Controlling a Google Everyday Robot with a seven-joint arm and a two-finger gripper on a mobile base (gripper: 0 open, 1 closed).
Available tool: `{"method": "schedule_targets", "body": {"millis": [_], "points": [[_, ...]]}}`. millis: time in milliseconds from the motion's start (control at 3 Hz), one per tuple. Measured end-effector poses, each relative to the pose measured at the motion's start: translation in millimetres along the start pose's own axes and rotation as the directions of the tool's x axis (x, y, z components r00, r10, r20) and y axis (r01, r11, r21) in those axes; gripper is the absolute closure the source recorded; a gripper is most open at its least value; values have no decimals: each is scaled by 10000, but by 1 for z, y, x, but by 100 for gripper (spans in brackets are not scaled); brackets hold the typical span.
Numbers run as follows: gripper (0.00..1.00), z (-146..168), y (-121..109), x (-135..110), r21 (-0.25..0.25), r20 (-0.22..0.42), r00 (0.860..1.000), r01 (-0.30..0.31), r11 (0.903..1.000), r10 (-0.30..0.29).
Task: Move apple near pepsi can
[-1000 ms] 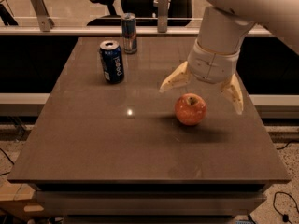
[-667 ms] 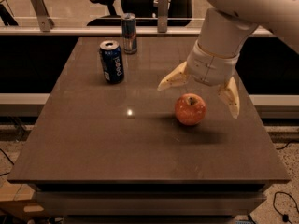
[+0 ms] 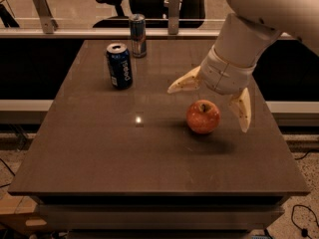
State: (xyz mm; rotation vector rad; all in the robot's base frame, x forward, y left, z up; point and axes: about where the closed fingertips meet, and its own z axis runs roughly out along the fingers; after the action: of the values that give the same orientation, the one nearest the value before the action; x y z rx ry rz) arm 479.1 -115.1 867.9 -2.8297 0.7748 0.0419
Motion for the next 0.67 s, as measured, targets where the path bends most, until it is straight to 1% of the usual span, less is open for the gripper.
{"method": "schedule_targets", "body": {"millis": [333, 667], "points": [[0, 10, -1, 2, -234, -216, 9993, -299, 9993, 294], [0, 18, -2, 5, -534, -425, 9980, -485, 9974, 463]]}}
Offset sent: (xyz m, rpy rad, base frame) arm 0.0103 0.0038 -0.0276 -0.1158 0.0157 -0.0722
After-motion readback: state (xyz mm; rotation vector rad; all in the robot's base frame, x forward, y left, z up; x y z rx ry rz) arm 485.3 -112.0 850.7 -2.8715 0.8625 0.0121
